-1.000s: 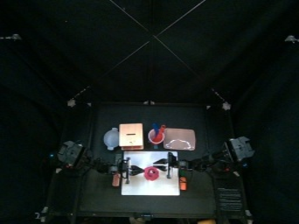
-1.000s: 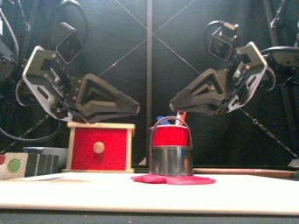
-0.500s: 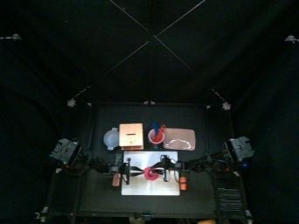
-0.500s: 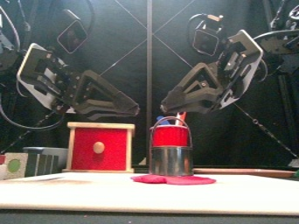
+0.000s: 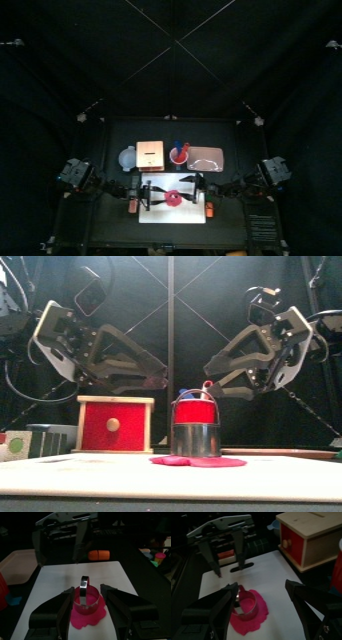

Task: Get the cutter from the drawer then cut the dough then place the extra dough in the bowl
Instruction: Cut the dough

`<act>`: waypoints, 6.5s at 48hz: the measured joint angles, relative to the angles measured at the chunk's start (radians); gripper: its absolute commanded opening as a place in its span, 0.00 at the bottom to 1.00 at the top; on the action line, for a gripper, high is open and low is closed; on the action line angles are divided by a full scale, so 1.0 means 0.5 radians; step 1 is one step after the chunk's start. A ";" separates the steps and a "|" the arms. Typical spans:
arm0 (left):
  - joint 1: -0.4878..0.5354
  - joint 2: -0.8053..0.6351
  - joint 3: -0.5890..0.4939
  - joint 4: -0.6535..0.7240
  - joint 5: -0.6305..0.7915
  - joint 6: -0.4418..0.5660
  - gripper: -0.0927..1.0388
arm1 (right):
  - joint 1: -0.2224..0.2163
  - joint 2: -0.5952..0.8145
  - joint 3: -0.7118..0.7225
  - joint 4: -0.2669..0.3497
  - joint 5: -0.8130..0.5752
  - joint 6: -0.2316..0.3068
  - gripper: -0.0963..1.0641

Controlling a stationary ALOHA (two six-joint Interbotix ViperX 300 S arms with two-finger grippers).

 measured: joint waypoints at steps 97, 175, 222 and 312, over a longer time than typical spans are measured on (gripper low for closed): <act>0.181 0.141 -0.196 0.359 0.380 -0.178 0.60 | 0.224 0.426 -0.245 0.288 -0.025 -0.009 0.62; 0.092 0.209 -0.202 0.233 0.546 -0.199 0.45 | 0.209 0.396 -0.264 0.316 0.267 -0.012 0.58; 0.025 0.319 -0.227 0.144 0.512 -0.334 0.45 | 0.212 0.430 -0.301 0.322 0.288 -0.021 0.53; -0.009 0.337 -0.218 0.110 0.506 -0.359 0.39 | 0.132 0.479 -0.334 0.261 0.390 -0.031 0.53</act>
